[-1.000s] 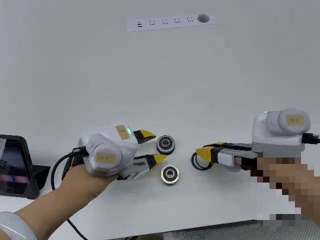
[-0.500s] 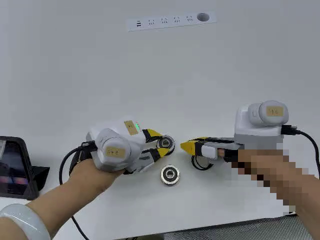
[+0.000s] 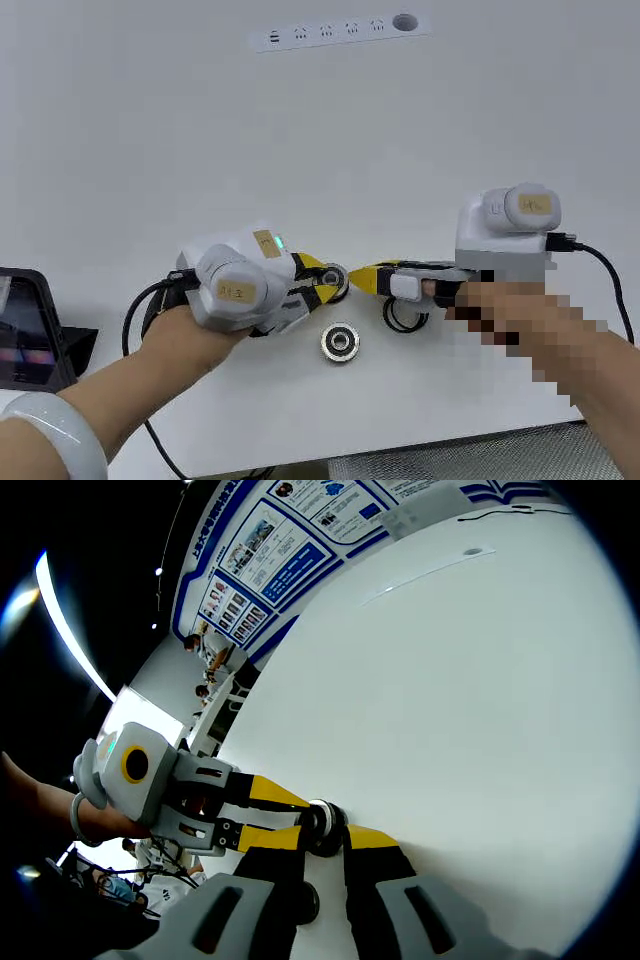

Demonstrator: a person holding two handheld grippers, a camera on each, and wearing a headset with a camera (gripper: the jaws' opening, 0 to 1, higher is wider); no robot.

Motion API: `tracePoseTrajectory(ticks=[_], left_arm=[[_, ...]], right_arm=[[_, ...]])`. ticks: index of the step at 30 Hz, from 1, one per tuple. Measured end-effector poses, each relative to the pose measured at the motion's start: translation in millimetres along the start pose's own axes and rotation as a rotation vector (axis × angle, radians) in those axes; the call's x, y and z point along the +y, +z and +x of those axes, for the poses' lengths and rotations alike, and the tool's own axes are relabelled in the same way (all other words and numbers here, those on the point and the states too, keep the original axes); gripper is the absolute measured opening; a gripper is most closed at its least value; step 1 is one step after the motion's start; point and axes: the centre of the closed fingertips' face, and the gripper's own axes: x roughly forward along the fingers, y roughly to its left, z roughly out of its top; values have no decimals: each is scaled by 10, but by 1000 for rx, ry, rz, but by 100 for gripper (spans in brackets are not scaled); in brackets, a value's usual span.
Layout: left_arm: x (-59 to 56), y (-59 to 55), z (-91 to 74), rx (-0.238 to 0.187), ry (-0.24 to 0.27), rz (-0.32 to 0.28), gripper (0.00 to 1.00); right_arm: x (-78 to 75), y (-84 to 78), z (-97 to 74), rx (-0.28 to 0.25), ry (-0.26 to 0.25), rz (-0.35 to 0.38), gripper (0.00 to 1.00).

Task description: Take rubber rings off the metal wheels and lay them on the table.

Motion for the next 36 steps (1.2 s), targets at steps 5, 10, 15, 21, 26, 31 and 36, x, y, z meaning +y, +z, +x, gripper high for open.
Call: tracePoseTrajectory(ticks=[5,10,15,21,26,31,36], left_arm=[[-3,-1,-2,-2,-1,-3,13],[-2,0,-5,-3,-1,-6,13],[0,-3,-3,-4,0,-7,13],[-1,3,-8,-5,3,-10,13],[1,-3,-5,-4,3,-8,13],[3,-5,-6,-5,5,-9,13],[3,-4,-8,-4,4,-6,13]], right_arm=[[19,-32,83,13,14,16,18],[-8,-27,135,19,20,36,18],[-29,-30,169,21,23,51,18],[-34,-63,193,25,45,92,18],[-26,-98,159,36,55,112,18],[13,-106,101,27,73,132,15],[24,-102,79,18,66,130,13]])
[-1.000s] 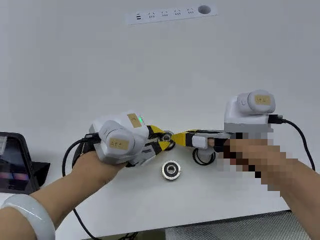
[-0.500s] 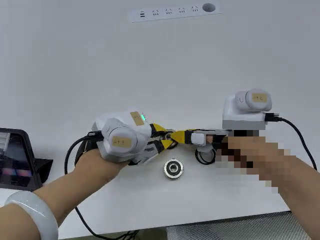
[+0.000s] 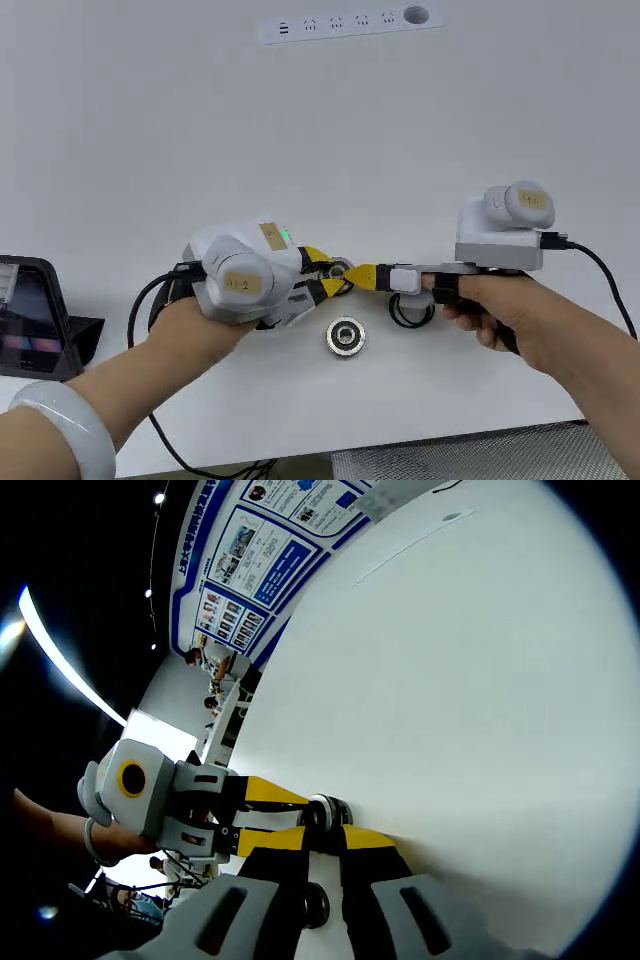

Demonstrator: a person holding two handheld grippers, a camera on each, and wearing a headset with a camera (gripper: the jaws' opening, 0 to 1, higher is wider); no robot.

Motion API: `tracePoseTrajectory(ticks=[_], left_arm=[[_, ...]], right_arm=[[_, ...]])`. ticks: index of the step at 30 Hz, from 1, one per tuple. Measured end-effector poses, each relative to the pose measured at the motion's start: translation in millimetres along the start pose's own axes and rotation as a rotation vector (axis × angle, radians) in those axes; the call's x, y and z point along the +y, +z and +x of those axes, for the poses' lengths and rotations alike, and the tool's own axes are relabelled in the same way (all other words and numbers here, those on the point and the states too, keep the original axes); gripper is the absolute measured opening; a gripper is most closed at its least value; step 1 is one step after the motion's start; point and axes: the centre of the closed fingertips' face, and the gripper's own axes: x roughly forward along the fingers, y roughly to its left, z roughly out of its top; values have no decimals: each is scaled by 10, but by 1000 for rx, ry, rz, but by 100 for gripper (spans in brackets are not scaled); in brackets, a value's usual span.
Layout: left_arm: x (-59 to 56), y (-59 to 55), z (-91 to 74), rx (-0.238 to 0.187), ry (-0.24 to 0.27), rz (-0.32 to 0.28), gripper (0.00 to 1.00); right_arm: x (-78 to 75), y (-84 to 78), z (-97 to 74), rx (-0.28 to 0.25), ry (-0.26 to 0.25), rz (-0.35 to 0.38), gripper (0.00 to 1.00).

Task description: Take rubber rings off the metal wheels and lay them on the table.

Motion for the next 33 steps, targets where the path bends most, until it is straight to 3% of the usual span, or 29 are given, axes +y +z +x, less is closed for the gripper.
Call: tracePoseTrajectory(ticks=[9,20,29,33], left_arm=[[-5,3,4,2,-1,1,13],[-2,3,2,3,-1,-1,13],[-5,4,0,3,-1,4,13],[-1,2,1,3,-2,7,13]], right_arm=[[-5,10,-16,1,-20,-19,4],[26,47,-13,-12,-21,-46,2],[77,55,8,-22,-6,-58,2],[208,62,28,-32,35,-50,2]])
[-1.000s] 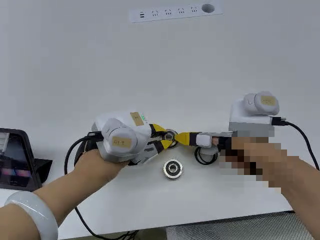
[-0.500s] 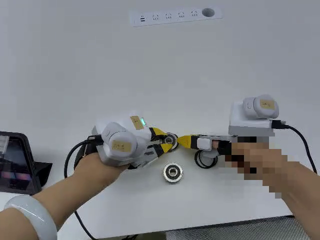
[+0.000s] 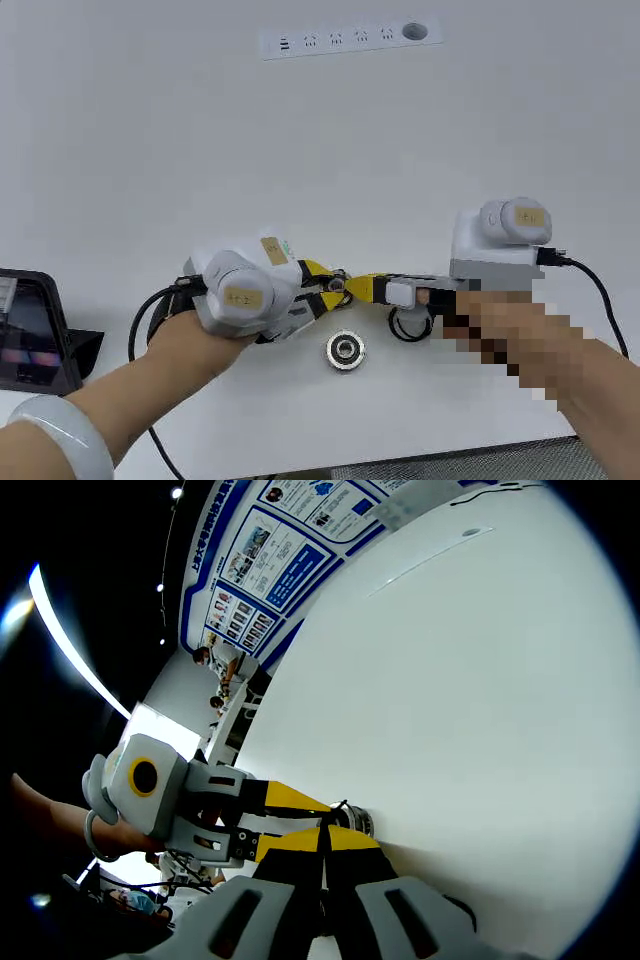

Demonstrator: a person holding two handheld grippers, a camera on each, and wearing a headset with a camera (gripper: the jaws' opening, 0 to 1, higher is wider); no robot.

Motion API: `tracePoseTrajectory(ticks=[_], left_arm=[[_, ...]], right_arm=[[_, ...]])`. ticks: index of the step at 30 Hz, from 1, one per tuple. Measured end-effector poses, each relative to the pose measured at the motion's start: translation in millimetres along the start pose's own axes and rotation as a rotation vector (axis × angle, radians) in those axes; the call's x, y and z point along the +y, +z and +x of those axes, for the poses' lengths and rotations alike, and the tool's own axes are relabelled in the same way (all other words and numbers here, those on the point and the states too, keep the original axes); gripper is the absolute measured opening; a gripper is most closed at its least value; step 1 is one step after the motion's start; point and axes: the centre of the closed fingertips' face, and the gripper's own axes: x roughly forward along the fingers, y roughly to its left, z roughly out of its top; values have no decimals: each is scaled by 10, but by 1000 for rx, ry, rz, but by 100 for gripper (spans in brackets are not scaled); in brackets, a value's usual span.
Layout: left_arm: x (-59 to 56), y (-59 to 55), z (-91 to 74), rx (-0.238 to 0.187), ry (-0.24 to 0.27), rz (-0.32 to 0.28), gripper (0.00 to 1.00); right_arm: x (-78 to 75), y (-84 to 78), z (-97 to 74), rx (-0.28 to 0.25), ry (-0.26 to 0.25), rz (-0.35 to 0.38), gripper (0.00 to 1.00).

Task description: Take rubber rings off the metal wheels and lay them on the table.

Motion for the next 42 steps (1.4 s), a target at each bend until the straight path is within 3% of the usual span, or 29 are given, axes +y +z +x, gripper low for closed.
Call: tracePoseTrajectory(ticks=[2,4,20,34,42], left_arm=[[0,0,-1,0,0,1,13],[2,0,-2,1,-1,2,13],[3,15,9,-6,-6,24,14],[-37,60,-60,-40,0,41,27],[-25,-30,-120,-38,19,26,38]], right_arm=[[106,91,6,-49,39,42,2],[53,81,-5,-28,2,3,2],[-127,14,-25,-2,-43,22,2],[-154,6,-31,-1,-48,25,2],[-92,-3,-49,-5,-36,23,2]])
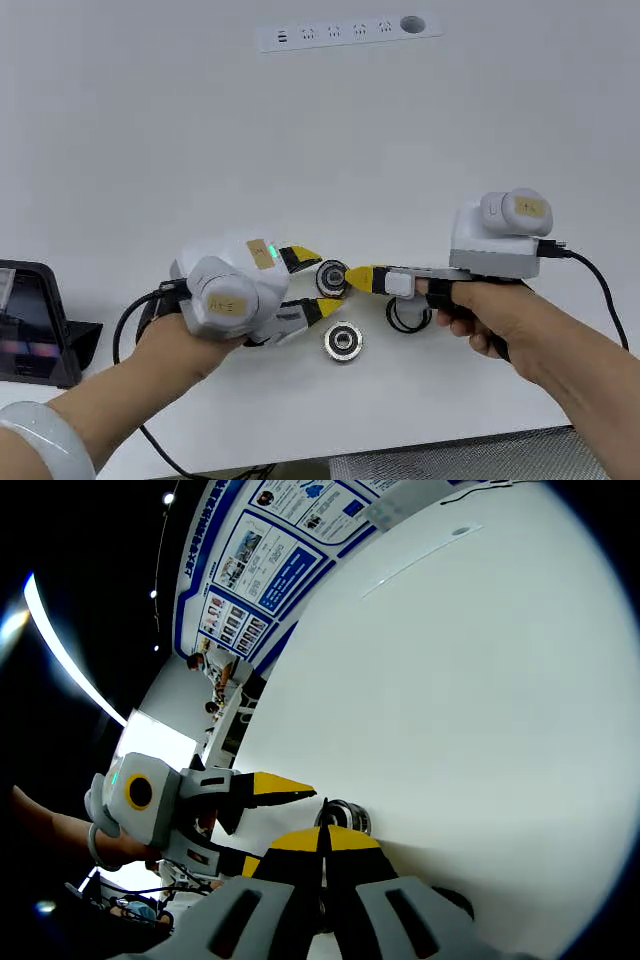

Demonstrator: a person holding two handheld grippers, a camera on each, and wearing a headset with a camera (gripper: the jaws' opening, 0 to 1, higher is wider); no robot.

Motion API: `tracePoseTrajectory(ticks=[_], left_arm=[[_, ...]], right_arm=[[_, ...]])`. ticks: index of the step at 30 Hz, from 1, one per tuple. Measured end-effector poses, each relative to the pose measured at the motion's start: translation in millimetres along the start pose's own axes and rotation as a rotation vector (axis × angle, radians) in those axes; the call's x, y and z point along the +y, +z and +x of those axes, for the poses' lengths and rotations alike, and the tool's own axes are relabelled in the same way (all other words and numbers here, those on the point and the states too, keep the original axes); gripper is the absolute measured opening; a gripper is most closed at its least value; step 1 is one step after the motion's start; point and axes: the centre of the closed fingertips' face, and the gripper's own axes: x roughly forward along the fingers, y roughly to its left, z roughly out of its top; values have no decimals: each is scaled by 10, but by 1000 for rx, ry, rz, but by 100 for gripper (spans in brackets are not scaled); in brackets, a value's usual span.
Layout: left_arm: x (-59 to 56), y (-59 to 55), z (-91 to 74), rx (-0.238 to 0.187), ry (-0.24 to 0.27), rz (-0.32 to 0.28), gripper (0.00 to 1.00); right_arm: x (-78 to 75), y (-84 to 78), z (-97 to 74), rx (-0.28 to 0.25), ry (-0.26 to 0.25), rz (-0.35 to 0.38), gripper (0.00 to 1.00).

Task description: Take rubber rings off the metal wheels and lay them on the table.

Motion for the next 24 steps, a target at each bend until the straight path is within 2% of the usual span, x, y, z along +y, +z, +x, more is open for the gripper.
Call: tracePoseTrajectory(ticks=[7,15,20,24], left_arm=[[-11,-7,-32,-16,4,-22,45],[-11,-31,-55,-20,10,-50,52],[-16,-56,-72,-18,13,-58,55],[-28,-72,-83,-16,12,-61,56]], right_arm=[[61,-18,-32,-13,12,9,2],[204,-33,-131,-41,42,24,2],[186,-66,-264,-60,35,36,2],[115,-98,-379,-71,14,52,2]])
